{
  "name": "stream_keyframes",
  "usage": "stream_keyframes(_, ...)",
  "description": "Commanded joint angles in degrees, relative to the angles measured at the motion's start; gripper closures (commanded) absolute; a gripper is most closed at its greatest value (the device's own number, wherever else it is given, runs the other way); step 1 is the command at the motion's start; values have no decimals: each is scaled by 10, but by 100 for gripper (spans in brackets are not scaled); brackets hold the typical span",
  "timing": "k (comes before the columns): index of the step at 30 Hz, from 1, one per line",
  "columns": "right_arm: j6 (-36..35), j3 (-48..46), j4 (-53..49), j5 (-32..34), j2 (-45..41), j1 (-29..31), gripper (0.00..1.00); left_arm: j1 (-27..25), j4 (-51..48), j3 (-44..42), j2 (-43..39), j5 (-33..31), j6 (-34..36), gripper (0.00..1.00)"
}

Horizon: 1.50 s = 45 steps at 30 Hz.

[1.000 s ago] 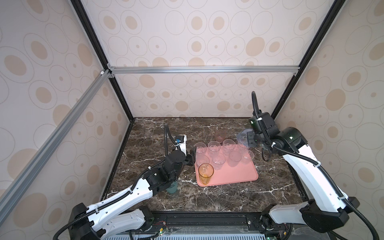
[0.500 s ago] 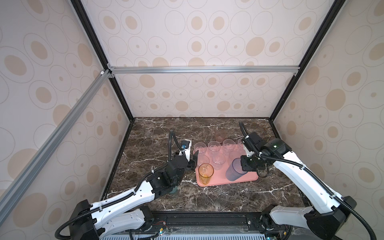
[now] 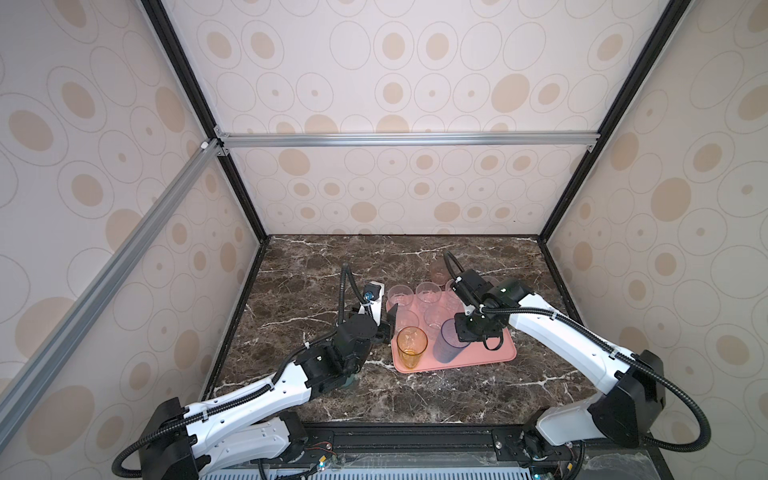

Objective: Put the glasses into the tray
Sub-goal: 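Lower the blue glass onto the tray's near edge with the right gripper while left withdraws, then open the right gripper while the left gripper reaches to the teal glass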

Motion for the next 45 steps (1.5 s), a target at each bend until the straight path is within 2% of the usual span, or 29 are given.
stream_keyframes(1, -3, 3, 7, 22, 15, 7, 100, -7, 10, -1, -1, -5, -5, 38)
stream_keyframes(17, -7, 4, 24, 41, 62, 32, 98, -8, 9, -8, -3, -6, -10, 37)
stream_keyframes(21, -6, 4, 20, 49, 66, 38, 91, -8, 9, -9, -3, -6, -9, 38)
stream_keyframes(27, -6, 17, 5, 51, 64, 44, 75, -9, 5, -9, -6, -8, -15, 37)
stream_keyframes(33, -17, 66, -39, 49, 44, 42, 64, -9, -20, 0, -18, -22, -19, 37)
stream_keyframes(36, -33, 110, -75, 50, 31, 43, 61, -9, -74, 20, -26, -51, -22, 37)
stream_keyframes(40, -50, 169, -99, 80, 13, 38, 60, -6, -193, 60, -35, -107, -24, 33)
stream_keyframes(42, -54, 186, -81, 88, 4, 34, 60, 4, -245, 75, -46, -105, -31, 33)
stream_keyframes(45, -48, 198, -36, 100, -1, 33, 60, 44, -328, 94, -72, -60, -60, 33)
